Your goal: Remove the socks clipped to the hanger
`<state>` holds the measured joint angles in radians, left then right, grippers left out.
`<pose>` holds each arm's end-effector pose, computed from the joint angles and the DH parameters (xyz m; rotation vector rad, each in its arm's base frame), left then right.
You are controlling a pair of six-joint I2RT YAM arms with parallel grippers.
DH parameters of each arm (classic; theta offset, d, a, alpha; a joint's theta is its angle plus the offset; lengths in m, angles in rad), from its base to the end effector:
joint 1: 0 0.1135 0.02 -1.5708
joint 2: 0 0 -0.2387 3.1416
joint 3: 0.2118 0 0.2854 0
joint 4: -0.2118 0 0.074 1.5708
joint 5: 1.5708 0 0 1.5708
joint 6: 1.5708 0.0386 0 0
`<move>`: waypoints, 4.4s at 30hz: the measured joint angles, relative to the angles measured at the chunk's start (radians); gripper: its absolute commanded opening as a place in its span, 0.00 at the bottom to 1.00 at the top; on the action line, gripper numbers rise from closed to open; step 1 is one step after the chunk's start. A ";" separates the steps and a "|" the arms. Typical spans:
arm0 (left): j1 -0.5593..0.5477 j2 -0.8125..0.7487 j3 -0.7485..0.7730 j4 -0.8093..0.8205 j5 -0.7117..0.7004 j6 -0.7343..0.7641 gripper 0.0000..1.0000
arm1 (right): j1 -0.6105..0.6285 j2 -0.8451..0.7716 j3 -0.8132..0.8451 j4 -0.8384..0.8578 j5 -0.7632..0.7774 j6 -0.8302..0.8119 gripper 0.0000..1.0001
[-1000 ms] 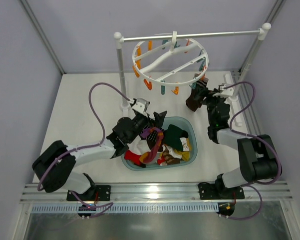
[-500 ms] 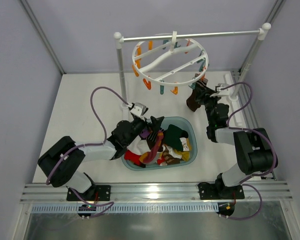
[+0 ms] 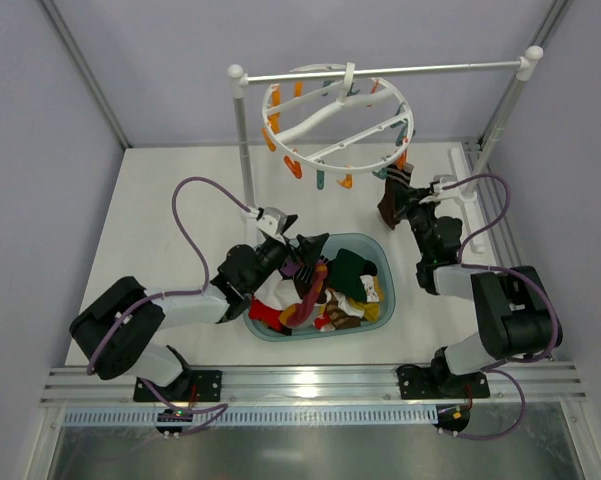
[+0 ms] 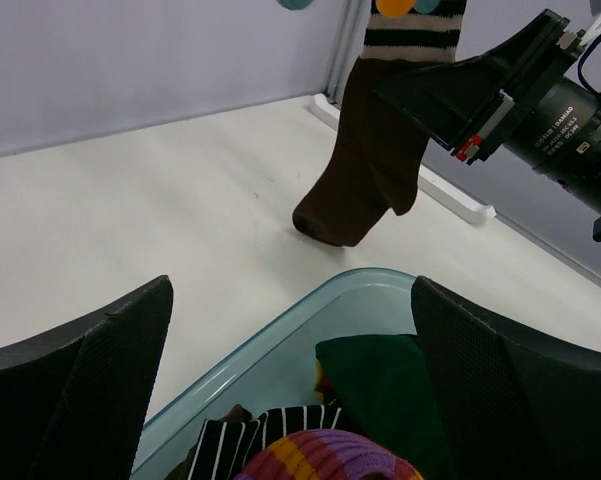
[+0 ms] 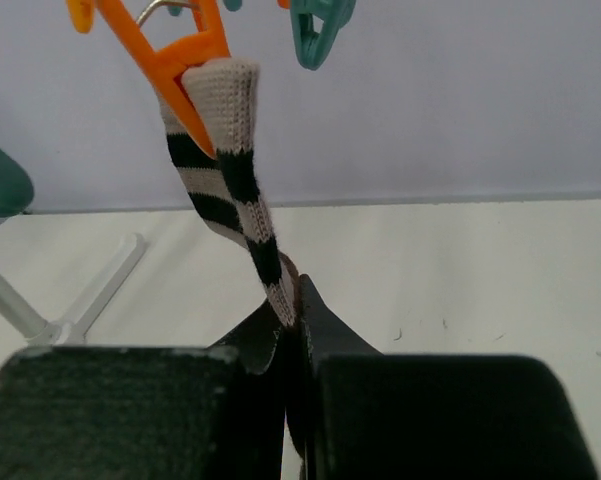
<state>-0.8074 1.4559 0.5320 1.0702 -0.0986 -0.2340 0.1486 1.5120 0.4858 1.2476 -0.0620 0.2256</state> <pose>0.2239 -0.2285 0.1805 0.3352 1.4339 -0.7841 0.3078 0.0485 0.1689 -0.0003 1.3587 0.3571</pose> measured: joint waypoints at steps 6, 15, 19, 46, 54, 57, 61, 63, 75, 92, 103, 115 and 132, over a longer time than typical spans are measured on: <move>0.000 0.020 -0.032 0.093 0.079 -0.002 1.00 | 0.000 -0.135 -0.058 0.002 -0.102 0.068 0.04; -0.036 0.079 -0.035 0.177 0.146 0.021 0.99 | 0.002 -0.291 -0.082 -0.001 -0.216 0.172 0.04; -0.059 0.094 -0.035 0.197 0.146 0.040 1.00 | 0.014 -0.312 -0.082 -0.019 -0.261 0.203 0.04; -0.090 0.343 0.092 0.217 0.099 0.061 1.00 | 0.262 -0.357 -0.026 -0.234 -0.266 0.139 0.04; -0.090 0.369 0.145 0.217 0.078 0.061 1.00 | 0.265 -0.380 -0.024 -0.243 -0.274 0.135 0.04; -0.090 0.378 0.180 0.217 0.094 0.061 1.00 | 0.265 -0.380 -0.023 -0.248 -0.275 0.131 0.04; -0.090 0.383 0.217 0.217 0.133 0.063 1.00 | 0.265 -0.380 -0.018 -0.257 -0.278 0.124 0.04; -0.090 0.383 0.233 0.217 0.157 0.068 0.99 | 0.265 -0.380 -0.018 -0.258 -0.278 0.122 0.04; -0.091 0.383 0.253 0.219 0.284 0.113 1.00 | 0.265 -0.380 -0.018 -0.274 -0.278 0.117 0.04; -0.091 0.445 0.345 0.219 0.277 0.109 0.98 | 0.265 -0.375 -0.011 -0.281 -0.280 0.116 0.04; -0.091 0.460 0.344 0.219 0.248 0.106 0.53 | 0.265 -0.373 0.006 -0.301 -0.309 0.108 0.04; -0.091 0.462 0.298 0.223 0.195 0.108 0.00 | 0.265 -0.373 0.034 -0.398 -0.326 0.053 0.32; -0.091 0.453 0.171 0.220 0.147 0.111 0.00 | 0.265 -0.681 -0.040 -0.531 -0.145 -0.040 0.92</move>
<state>-0.8982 1.9091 0.7029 1.2907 0.0483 -0.1230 0.4133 0.8314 0.4454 0.7166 -0.2070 0.1852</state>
